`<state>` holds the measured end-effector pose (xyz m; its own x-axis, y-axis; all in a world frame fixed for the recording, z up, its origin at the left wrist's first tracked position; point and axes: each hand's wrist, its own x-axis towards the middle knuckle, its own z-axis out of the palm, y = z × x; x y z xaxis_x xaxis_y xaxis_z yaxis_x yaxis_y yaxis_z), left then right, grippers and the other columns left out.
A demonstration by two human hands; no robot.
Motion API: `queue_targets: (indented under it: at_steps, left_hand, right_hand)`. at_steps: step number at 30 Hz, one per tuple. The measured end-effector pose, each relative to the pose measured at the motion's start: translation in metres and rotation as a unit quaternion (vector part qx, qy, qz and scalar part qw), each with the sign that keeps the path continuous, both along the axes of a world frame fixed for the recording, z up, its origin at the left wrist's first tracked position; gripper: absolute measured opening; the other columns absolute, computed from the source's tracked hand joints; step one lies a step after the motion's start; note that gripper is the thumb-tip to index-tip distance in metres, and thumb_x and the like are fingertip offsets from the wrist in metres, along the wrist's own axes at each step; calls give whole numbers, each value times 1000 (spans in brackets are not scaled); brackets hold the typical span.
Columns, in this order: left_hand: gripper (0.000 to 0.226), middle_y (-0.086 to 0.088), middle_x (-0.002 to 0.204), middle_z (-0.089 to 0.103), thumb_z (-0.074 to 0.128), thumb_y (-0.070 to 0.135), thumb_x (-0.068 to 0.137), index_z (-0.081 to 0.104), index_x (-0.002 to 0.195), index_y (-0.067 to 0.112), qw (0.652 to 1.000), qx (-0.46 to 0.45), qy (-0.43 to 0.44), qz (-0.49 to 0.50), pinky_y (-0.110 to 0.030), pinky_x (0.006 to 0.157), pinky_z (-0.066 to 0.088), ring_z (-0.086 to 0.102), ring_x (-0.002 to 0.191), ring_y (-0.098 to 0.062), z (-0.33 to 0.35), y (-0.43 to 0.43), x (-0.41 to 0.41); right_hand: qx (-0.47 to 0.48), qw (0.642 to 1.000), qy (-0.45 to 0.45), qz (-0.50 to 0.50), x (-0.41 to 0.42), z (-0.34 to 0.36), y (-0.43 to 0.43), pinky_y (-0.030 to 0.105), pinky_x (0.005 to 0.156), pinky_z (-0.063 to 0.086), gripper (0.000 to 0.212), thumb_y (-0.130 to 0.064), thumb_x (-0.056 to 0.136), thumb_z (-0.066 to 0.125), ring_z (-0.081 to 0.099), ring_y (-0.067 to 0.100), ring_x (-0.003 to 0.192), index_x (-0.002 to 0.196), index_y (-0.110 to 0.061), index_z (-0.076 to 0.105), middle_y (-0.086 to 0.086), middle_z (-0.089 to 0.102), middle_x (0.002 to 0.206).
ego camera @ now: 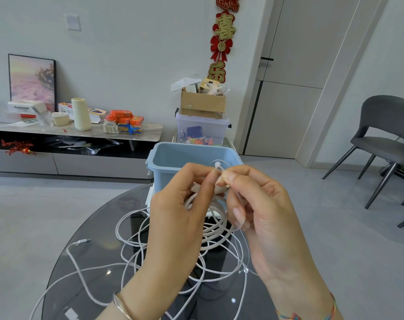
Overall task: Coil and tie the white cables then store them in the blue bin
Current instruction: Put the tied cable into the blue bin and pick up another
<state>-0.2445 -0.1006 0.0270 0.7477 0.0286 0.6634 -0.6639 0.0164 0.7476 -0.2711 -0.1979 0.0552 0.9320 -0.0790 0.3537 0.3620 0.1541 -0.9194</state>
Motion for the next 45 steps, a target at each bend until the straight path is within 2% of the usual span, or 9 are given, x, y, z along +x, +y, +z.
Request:
queue_targets:
  at_steps: [7, 14, 19, 25, 30, 35, 45]
  left_hand:
    - [15, 17, 54, 60, 54, 18, 90, 63, 81, 12, 998, -28, 39, -38, -1, 45, 31, 49, 43, 7, 5, -1, 1]
    - [16, 13, 68, 68, 53, 27, 88, 65, 82, 17, 999, -12, 26, -33, -8, 57, 41, 60, 60, -1, 3, -2, 0]
    - [15, 14, 68, 67, 53, 26, 89, 64, 82, 18, 1000, 1, 14, -24, -7, 57, 39, 60, 59, -1, 3, -2, -1]
    - [16, 17, 65, 65, 53, 27, 88, 64, 82, 18, 1000, 2, 17, -25, -6, 54, 36, 56, 55, 1, 3, -1, -1]
    - [17, 12, 67, 67, 52, 33, 88, 64, 83, 21, 999, 1, 24, -24, -12, 58, 42, 60, 60, -6, 1, -1, 1]
    - [15, 13, 64, 65, 53, 32, 87, 64, 82, 22, 999, 0, 25, -26, -8, 52, 36, 54, 53, -2, 2, -1, -1]
    - [14, 10, 65, 66, 52, 34, 87, 63, 82, 25, 1000, 14, 16, -4, -10, 53, 38, 55, 55, -4, 0, -2, -2]
  right_hand:
    - [11, 1000, 5, -3, 1, 0, -2, 14, 41, 30, 18, -21, 76, 58, 28, 7, 36, 61, -15, 65, -3, 34, 38]
    - [3, 1000, 17, -13, 0, 1, -2, 13, 38, 28, 20, -16, 79, 64, 28, 6, 34, 59, -15, 65, -1, 34, 37]
    - [8, 1000, 21, -21, -1, 2, -2, 13, 39, 27, 28, -11, 85, 57, 27, 6, 35, 59, -14, 65, -1, 34, 37]
    - [4, 1000, 22, -17, 0, 2, -1, 12, 39, 29, 20, -17, 79, 63, 28, 6, 35, 59, -14, 65, -2, 34, 37]
    - [8, 999, 27, -24, 0, 2, -1, 13, 39, 29, 27, -10, 86, 57, 27, 7, 36, 59, -11, 63, 0, 33, 37]
    - [5, 999, 30, -28, 0, 2, -2, 14, 39, 28, 29, -9, 86, 56, 27, 8, 36, 58, -11, 63, 0, 32, 36]
    - [12, 999, 26, -30, 0, 0, -2, 13, 39, 29, 29, -9, 85, 57, 27, 6, 36, 57, -13, 63, -2, 34, 36]
